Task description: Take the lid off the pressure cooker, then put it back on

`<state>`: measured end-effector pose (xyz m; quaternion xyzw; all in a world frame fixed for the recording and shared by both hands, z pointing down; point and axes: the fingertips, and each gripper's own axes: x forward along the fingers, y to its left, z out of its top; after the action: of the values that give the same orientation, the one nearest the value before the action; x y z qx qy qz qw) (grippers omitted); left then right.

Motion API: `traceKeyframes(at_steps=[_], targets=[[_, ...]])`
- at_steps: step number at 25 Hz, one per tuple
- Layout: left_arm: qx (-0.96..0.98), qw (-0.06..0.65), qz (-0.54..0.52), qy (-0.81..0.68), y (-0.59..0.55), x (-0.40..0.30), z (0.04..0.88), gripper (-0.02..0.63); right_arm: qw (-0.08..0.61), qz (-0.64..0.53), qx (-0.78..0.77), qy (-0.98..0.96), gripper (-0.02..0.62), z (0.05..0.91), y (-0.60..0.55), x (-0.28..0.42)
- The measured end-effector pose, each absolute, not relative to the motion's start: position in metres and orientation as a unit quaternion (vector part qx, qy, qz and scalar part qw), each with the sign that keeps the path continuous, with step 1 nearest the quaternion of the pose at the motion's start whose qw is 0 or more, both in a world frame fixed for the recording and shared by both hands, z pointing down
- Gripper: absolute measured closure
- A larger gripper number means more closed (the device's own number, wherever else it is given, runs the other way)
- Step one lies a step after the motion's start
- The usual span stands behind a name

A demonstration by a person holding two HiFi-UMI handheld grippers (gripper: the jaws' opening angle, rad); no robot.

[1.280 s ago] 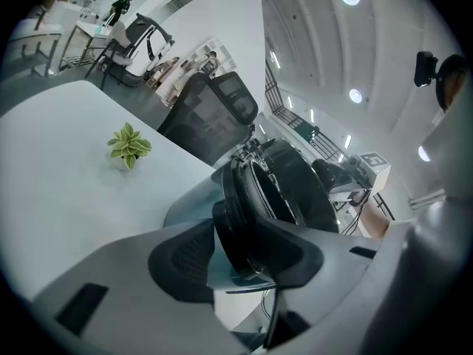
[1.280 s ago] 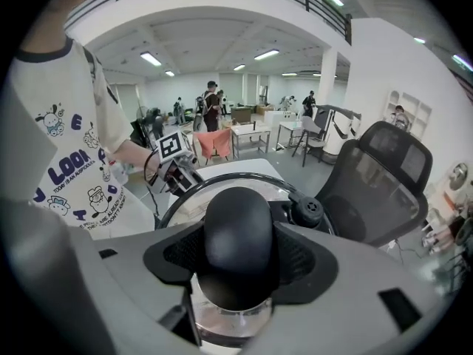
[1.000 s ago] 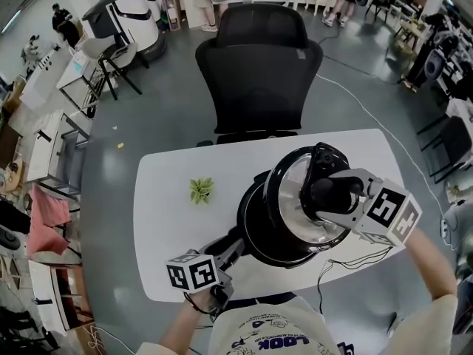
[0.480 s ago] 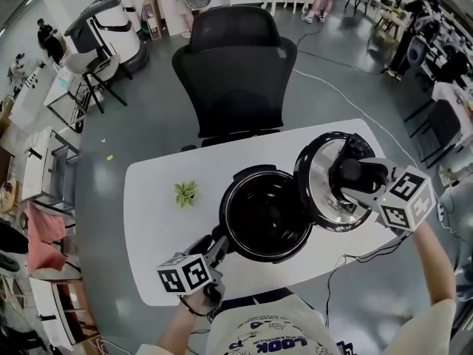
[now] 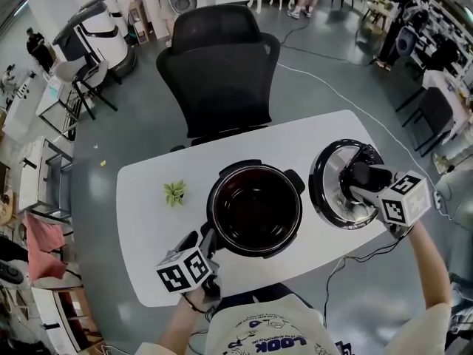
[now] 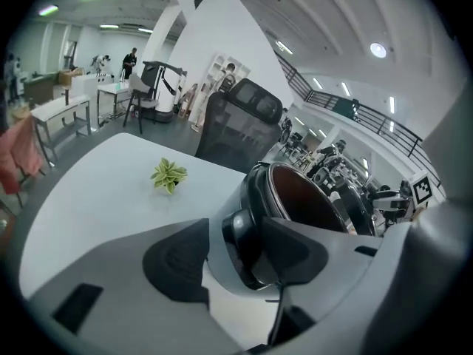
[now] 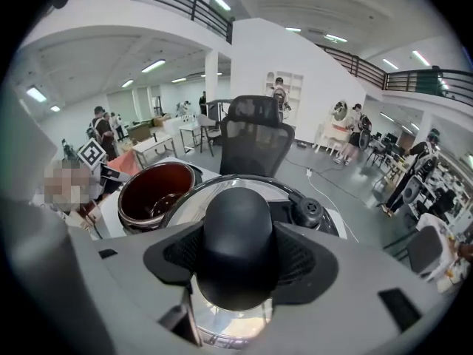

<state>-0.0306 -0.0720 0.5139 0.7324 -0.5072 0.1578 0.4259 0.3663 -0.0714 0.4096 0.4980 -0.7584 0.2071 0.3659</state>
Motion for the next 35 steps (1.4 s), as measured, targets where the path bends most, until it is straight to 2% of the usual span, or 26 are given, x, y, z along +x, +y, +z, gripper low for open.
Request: traceKeyframes(at_steps=[6,24,35], targets=[[0.726,0.419,0.156,-0.523,-0.075,-0.026,0.511,0.431,0.368,0.240,0.512,-0.738,0.302,0.443,-0.051,0.383],[0.716,0.426,0.148,-0.533,-0.075,-0.026,0.511,0.434,0.372,0.313,0.530,-0.695,0.302,0.575,-0.043,0.370],[0.711,0.424,0.145,-0.541,-0.079,-0.027,0.510,0.436,0.370,0.329,0.549,-0.673,0.302,0.618,-0.049,0.367]])
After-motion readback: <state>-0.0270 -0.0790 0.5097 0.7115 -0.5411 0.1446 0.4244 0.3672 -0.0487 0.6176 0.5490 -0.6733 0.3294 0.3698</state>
